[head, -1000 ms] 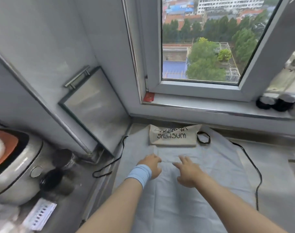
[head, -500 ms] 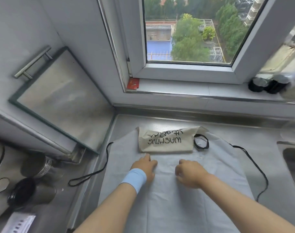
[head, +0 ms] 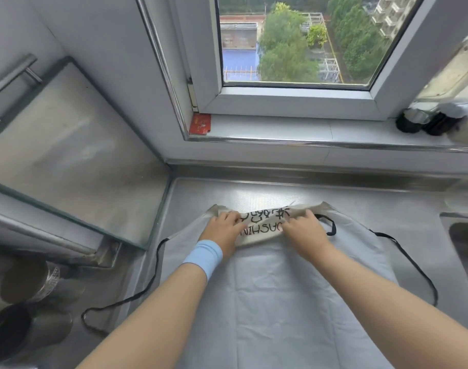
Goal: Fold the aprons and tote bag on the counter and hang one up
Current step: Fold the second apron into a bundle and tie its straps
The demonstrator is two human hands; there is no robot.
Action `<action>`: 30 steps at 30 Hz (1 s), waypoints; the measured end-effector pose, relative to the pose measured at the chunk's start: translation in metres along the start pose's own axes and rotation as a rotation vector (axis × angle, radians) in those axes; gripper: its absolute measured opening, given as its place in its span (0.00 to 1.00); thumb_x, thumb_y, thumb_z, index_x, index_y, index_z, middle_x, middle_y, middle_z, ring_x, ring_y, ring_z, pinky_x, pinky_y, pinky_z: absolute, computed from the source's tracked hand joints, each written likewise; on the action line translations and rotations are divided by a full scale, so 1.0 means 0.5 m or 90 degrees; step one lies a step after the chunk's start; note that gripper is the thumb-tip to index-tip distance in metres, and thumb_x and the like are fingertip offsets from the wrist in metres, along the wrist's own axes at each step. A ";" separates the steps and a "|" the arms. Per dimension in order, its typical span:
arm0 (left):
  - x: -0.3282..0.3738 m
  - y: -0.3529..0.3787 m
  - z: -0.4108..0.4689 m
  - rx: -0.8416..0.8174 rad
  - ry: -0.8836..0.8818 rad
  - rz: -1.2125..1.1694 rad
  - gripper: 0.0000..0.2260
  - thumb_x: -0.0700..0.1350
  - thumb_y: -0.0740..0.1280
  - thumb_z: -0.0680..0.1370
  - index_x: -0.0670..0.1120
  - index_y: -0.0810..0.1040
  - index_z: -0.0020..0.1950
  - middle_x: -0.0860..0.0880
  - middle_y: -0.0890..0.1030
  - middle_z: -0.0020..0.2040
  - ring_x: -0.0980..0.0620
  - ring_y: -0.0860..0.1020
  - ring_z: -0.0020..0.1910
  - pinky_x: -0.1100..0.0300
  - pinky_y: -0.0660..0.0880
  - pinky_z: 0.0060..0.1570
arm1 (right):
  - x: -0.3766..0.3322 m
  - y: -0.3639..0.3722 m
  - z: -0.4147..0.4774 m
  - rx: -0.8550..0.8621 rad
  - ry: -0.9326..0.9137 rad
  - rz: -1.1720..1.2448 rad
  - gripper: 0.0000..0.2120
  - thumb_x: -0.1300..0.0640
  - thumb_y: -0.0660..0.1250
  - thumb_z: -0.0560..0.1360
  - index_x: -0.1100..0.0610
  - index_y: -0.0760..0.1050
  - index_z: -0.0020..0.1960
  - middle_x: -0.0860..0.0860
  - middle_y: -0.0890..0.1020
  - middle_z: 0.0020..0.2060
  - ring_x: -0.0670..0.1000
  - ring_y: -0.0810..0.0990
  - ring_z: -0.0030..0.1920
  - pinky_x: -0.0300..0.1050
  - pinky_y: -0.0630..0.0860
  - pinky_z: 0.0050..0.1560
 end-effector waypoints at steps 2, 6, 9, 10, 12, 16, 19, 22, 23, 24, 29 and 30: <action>-0.024 -0.010 0.021 0.069 0.061 -0.023 0.19 0.38 0.67 0.70 0.50 0.78 0.60 0.47 0.75 0.61 0.41 0.72 0.61 0.54 0.68 0.56 | 0.020 -0.020 0.021 0.048 0.020 0.018 0.09 0.67 0.67 0.67 0.55 0.77 0.42 0.51 0.81 0.36 0.56 0.79 0.40 0.50 0.66 0.48; -0.073 -0.080 0.065 0.160 -0.072 -0.226 0.08 0.44 0.62 0.75 0.50 0.79 0.50 0.48 0.81 0.48 0.42 0.77 0.49 0.57 0.71 0.43 | 0.087 -0.086 0.070 0.335 0.164 0.108 0.02 0.59 0.71 0.67 0.55 0.78 0.37 0.55 0.74 0.38 0.58 0.70 0.40 0.48 0.61 0.38; -0.098 -0.140 0.110 0.312 -0.212 -0.360 0.07 0.45 0.64 0.75 0.52 0.77 0.52 0.50 0.80 0.51 0.44 0.76 0.53 0.53 0.73 0.51 | 0.119 -0.145 0.104 0.366 0.322 0.162 0.04 0.59 0.68 0.74 0.57 0.77 0.48 0.58 0.74 0.41 0.60 0.75 0.38 0.47 0.63 0.33; -0.103 -0.154 0.120 0.370 -0.251 -0.321 0.10 0.45 0.66 0.75 0.51 0.77 0.55 0.50 0.79 0.55 0.45 0.75 0.56 0.52 0.71 0.53 | 0.119 -0.155 0.110 0.349 0.368 0.219 0.08 0.59 0.67 0.75 0.58 0.75 0.54 0.58 0.76 0.42 0.61 0.77 0.36 0.46 0.65 0.32; -0.117 -0.164 0.118 0.457 -0.340 -0.299 0.12 0.45 0.69 0.74 0.50 0.77 0.58 0.49 0.76 0.57 0.44 0.73 0.56 0.50 0.70 0.52 | 0.099 -0.156 0.110 0.314 0.356 0.313 0.10 0.61 0.64 0.76 0.59 0.72 0.57 0.58 0.81 0.40 0.63 0.80 0.35 0.47 0.66 0.31; -0.100 -0.113 0.099 0.346 -0.192 -0.359 0.06 0.42 0.63 0.76 0.50 0.75 0.51 0.49 0.74 0.52 0.42 0.77 0.46 0.50 0.75 0.42 | 0.012 -0.083 0.095 0.138 0.125 0.321 0.12 0.56 0.63 0.76 0.56 0.73 0.58 0.55 0.81 0.51 0.61 0.80 0.52 0.50 0.72 0.45; -0.082 -0.043 0.081 0.058 -0.123 -0.221 0.14 0.49 0.62 0.77 0.54 0.72 0.63 0.52 0.70 0.66 0.46 0.72 0.63 0.52 0.72 0.56 | -0.021 -0.009 0.100 -0.025 0.114 0.272 0.29 0.48 0.63 0.76 0.52 0.60 0.75 0.55 0.61 0.76 0.56 0.58 0.76 0.61 0.60 0.69; -0.097 0.007 0.073 -0.161 -0.134 -0.155 0.35 0.59 0.64 0.75 0.59 0.52 0.77 0.52 0.45 0.80 0.47 0.46 0.78 0.42 0.55 0.72 | -0.004 0.033 0.115 -0.123 0.215 0.288 0.30 0.45 0.54 0.80 0.51 0.50 0.78 0.56 0.48 0.79 0.56 0.47 0.79 0.67 0.53 0.71; -0.101 0.017 0.075 -0.210 -0.133 -0.139 0.40 0.62 0.65 0.73 0.60 0.45 0.78 0.53 0.38 0.79 0.47 0.39 0.78 0.39 0.51 0.73 | 0.010 0.033 0.117 -0.139 0.255 0.253 0.29 0.47 0.53 0.80 0.52 0.49 0.79 0.57 0.47 0.79 0.57 0.46 0.79 0.68 0.52 0.71; -0.102 0.023 0.079 -0.238 -0.129 -0.121 0.43 0.64 0.65 0.72 0.61 0.40 0.78 0.54 0.34 0.78 0.47 0.35 0.77 0.38 0.48 0.73 | 0.023 0.031 0.119 -0.147 0.291 0.202 0.29 0.50 0.53 0.80 0.54 0.50 0.78 0.58 0.46 0.79 0.58 0.46 0.79 0.68 0.53 0.71; -0.076 0.020 0.111 -0.199 -0.147 -0.049 0.39 0.64 0.59 0.76 0.57 0.38 0.78 0.48 0.32 0.78 0.47 0.32 0.76 0.38 0.38 0.73 | -0.011 -0.006 0.098 0.066 0.208 0.114 0.25 0.64 0.61 0.66 0.60 0.73 0.64 0.65 0.65 0.73 0.65 0.64 0.73 0.63 0.67 0.62; -0.069 0.015 0.117 -0.175 -0.160 -0.041 0.39 0.63 0.59 0.76 0.56 0.39 0.78 0.47 0.34 0.78 0.46 0.33 0.77 0.40 0.38 0.73 | -0.043 -0.006 0.085 0.096 0.182 0.157 0.24 0.63 0.62 0.67 0.59 0.74 0.63 0.64 0.66 0.73 0.65 0.66 0.72 0.61 0.69 0.59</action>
Point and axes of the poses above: each hand's wrist, its own z-axis towards the middle knuckle, its own y-axis out of the palm, x = y × z, the point moved 2 cm from there along z, towards the middle knuckle
